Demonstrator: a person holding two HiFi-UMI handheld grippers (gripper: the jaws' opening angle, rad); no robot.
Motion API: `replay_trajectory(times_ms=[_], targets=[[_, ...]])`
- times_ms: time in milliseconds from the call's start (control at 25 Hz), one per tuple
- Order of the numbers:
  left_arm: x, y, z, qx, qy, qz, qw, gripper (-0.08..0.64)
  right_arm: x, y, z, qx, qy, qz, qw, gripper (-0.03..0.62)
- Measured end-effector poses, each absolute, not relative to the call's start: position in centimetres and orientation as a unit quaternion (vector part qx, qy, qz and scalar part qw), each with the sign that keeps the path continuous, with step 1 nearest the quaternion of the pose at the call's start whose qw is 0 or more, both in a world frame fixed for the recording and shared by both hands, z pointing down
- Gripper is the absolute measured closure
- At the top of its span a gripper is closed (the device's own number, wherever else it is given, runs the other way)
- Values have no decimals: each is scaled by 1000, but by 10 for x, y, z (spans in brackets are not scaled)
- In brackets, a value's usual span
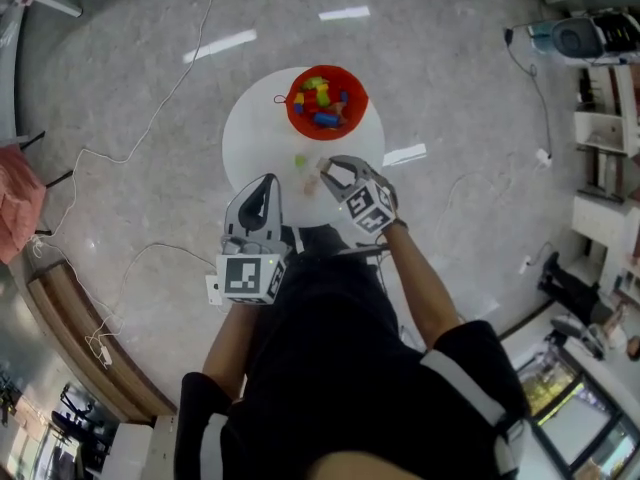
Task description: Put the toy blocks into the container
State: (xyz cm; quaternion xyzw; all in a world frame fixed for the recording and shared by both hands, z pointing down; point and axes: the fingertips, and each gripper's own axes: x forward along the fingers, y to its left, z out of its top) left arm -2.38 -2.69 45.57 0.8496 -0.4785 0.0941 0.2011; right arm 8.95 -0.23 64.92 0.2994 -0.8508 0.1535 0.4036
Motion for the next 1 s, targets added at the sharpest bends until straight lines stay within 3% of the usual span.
replay_trajectory(times_ms=[160, 280, 640, 1000], targets=[[-22, -31, 446, 851, -481, 85, 195, 568, 93, -43, 599, 371, -859, 171, 310, 469], [-22, -31, 444, 852, -480, 86, 191, 568, 106, -74, 589, 424, -843, 175, 282, 469], [-34, -32, 443, 846, -490, 87, 191, 568, 134, -102, 633, 482, -778, 230, 332, 468], [-42, -27, 448, 842, -495, 84, 198, 568, 136, -105, 642, 496, -765, 235, 337, 468]])
